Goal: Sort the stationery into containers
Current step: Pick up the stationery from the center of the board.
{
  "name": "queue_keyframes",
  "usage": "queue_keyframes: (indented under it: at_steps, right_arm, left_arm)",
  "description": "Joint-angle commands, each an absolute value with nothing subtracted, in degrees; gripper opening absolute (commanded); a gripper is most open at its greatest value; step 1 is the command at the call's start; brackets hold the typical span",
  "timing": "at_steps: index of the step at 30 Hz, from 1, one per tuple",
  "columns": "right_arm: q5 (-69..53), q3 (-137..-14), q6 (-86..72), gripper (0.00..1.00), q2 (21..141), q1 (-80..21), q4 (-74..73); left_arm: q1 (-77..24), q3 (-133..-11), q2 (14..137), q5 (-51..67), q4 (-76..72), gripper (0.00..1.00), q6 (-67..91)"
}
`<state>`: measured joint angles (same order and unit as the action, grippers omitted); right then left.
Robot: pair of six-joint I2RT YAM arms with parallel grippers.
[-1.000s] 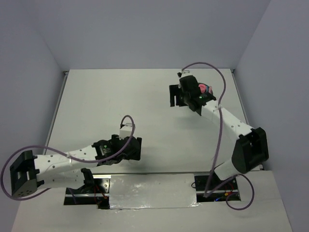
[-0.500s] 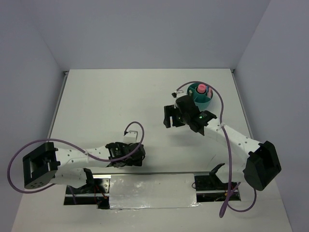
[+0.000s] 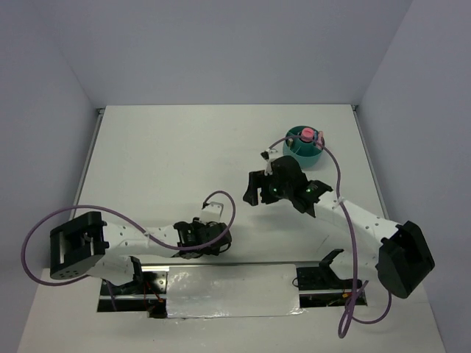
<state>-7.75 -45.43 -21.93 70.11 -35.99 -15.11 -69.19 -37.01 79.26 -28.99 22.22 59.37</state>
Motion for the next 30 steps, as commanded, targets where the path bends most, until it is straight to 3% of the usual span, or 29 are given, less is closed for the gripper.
queue_keyframes:
  at_steps: [1,5,10,15,25,30]
  right_arm:
    - [-16.68,-40.36,-26.0,0.78,65.66,-36.65,-7.13]
    - [-17.26,-34.64,-33.56,0.76,59.96,-40.4,-2.03]
    - [-9.77,-36.3,-40.32,0.77,57.58,-51.49,-5.09]
    - [-5.03,-36.3,-44.03,0.74,53.97,-56.76,-7.55]
    - [-5.27,-35.6,-46.23,0.61,52.29,-63.54,-7.56]
    - [-3.43,-35.42,-46.58,0.44,52.3,-66.88,-8.61]
  left_arm:
    - [-74.25,-36.29,78.5,-29.69,17.32,0.23,55.73]
    - [-80.32,-37.71,71.48,-36.64,10.22,0.07,46.35]
    - [-89.02,-33.32,63.22,-45.6,-9.69,0.01,28.68]
    - [-90.88,-24.97,57.84,-42.37,-27.05,0.0,13.92]
    - [-90.88,-24.61,56.42,-41.39,-28.48,0.0,9.58]
    - [-90.97,-24.43,56.16,-42.27,-27.78,0.0,9.84]
